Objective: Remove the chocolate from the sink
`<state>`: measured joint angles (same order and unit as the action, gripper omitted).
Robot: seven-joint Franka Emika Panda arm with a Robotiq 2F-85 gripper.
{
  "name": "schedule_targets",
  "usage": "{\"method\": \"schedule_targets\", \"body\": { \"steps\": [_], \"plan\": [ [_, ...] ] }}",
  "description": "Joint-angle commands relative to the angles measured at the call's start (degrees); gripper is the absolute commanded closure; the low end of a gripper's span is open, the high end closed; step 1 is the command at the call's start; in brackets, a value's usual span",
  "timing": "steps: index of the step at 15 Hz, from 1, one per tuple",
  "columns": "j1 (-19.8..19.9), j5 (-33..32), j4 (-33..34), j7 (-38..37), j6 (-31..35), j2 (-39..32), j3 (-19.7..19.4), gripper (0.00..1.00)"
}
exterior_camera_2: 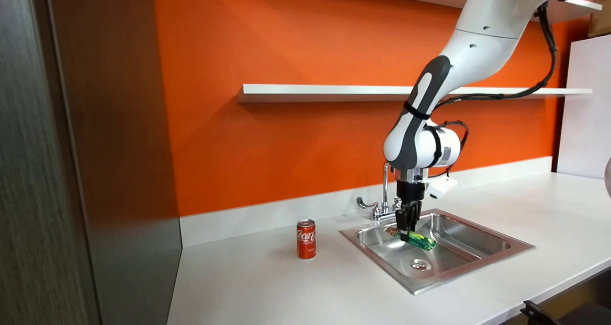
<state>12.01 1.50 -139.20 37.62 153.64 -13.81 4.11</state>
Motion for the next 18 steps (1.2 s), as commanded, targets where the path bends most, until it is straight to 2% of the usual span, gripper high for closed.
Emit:
{"method": "schedule_targets", "body": {
  "steps": [1, 11, 18],
  "plan": [
    [-3.17, 0.00, -2.74, -2.26, -0.30, 3.38, 0.14, 0.82],
    [-12.05, -4.37, 0.35, -5.85, -1.93, -1.44, 2.03, 0.82],
    [-15.03, -8.25, 3.97, -7.31, -2.93, -6.00, 3.72, 0.82]
  ]
}}
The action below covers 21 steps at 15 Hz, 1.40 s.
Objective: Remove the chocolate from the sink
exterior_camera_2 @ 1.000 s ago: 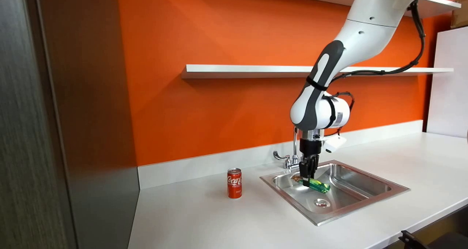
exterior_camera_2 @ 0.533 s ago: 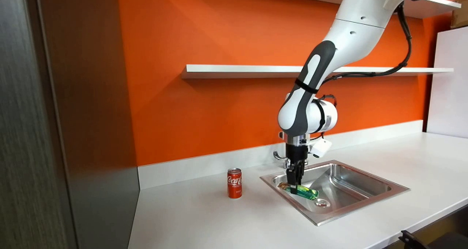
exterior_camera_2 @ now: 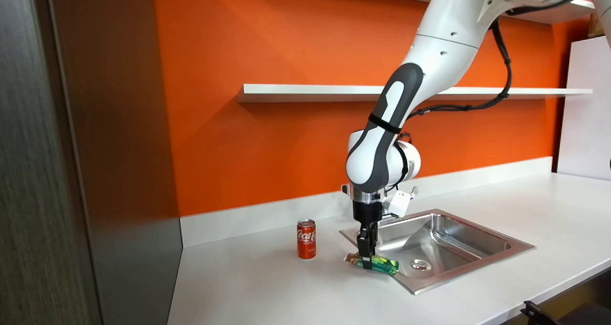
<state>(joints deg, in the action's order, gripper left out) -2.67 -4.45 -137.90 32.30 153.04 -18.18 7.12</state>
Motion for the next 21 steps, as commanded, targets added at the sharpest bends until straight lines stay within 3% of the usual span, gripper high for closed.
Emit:
{"method": "schedule_targets", "body": {
  "steps": [1, 6, 7, 8, 12, 17, 21],
  "plan": [
    [-0.57, -2.70, 3.14, -2.15, -2.59, -2.13, 0.77, 0.82],
    [-0.70, -3.75, 3.92, -2.32, -2.94, -3.11, 1.17, 0.82],
    [-0.72, -3.91, 3.90, -2.38, -2.96, -3.18, 1.15, 0.32],
    [-0.71, -3.99, 3.82, -2.39, -2.99, -3.10, 1.17, 0.31],
    [0.01, -2.70, 3.04, -2.08, -2.69, -2.05, 1.76, 0.02],
    [1.52, 1.02, 1.52, -3.91, -1.59, 0.41, 2.49, 0.00],
    [3.99, 9.80, -1.29, -5.52, 1.14, 4.49, 3.54, 0.00]
  ]
}}
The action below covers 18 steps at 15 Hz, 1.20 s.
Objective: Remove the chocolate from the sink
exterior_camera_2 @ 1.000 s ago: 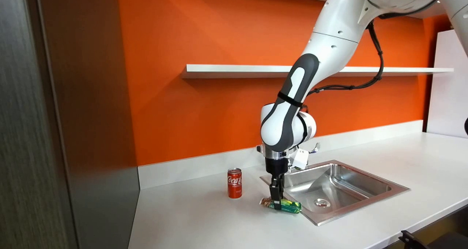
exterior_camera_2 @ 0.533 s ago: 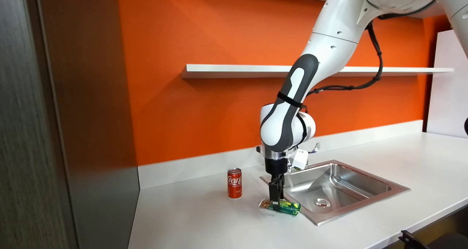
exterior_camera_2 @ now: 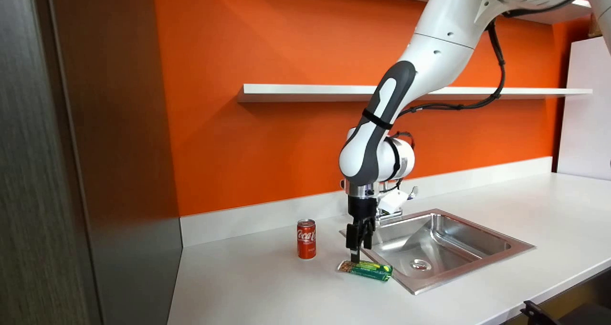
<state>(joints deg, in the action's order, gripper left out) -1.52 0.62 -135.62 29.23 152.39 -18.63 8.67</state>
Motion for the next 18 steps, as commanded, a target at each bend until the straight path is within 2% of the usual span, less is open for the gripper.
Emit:
{"method": "schedule_targets", "body": {
  "steps": [1, 3, 5, 8, 11, 14, 18],
  "plan": [
    [2.97, 6.41, -4.67, -3.28, 2.68, 6.34, 1.81, 0.00],
    [2.70, 8.92, -7.11, -6.03, 5.30, 8.88, 1.07, 0.00],
    [1.50, 8.16, -9.72, -10.93, 7.08, 11.12, -0.56, 0.00],
    [0.42, 6.71, -13.32, -18.92, 6.57, 14.28, -2.25, 0.00],
    [0.09, 6.99, -16.55, -23.60, 6.06, 17.14, -3.01, 0.00],
    [-0.19, 6.41, -19.27, -26.47, 5.07, 19.62, -3.47, 0.00],
    [-0.47, 6.79, -21.42, -25.73, 0.76, 21.75, -3.50, 0.00]
  ]
}}
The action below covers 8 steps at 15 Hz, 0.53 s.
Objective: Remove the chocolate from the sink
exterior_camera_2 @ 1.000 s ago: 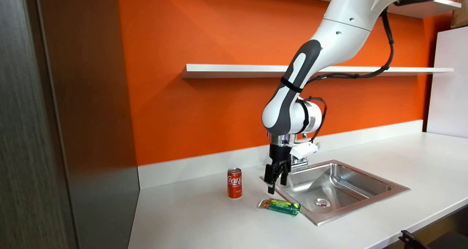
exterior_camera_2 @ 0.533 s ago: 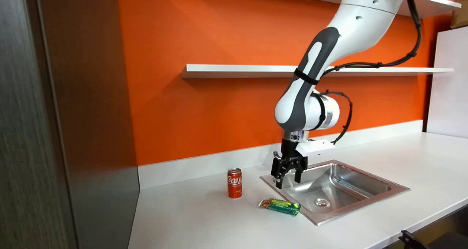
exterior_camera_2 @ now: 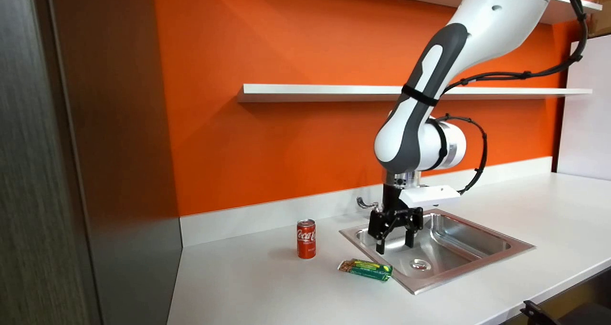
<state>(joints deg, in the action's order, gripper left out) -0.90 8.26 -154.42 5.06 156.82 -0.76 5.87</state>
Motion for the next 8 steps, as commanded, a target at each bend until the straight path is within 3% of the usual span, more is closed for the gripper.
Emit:
{"method": "schedule_targets", "body": {
  "steps": [1, 6, 8],
  "plan": [
    [-1.20, -0.81, -3.12, -1.39, -4.54, 4.31, -0.69, 0.00],
    [-1.40, -2.88, -5.02, -3.14, -6.40, 6.01, -0.85, 0.00],
    [-1.61, -1.27, -3.65, -0.80, -4.73, 3.31, -1.09, 0.00]
  ]
}}
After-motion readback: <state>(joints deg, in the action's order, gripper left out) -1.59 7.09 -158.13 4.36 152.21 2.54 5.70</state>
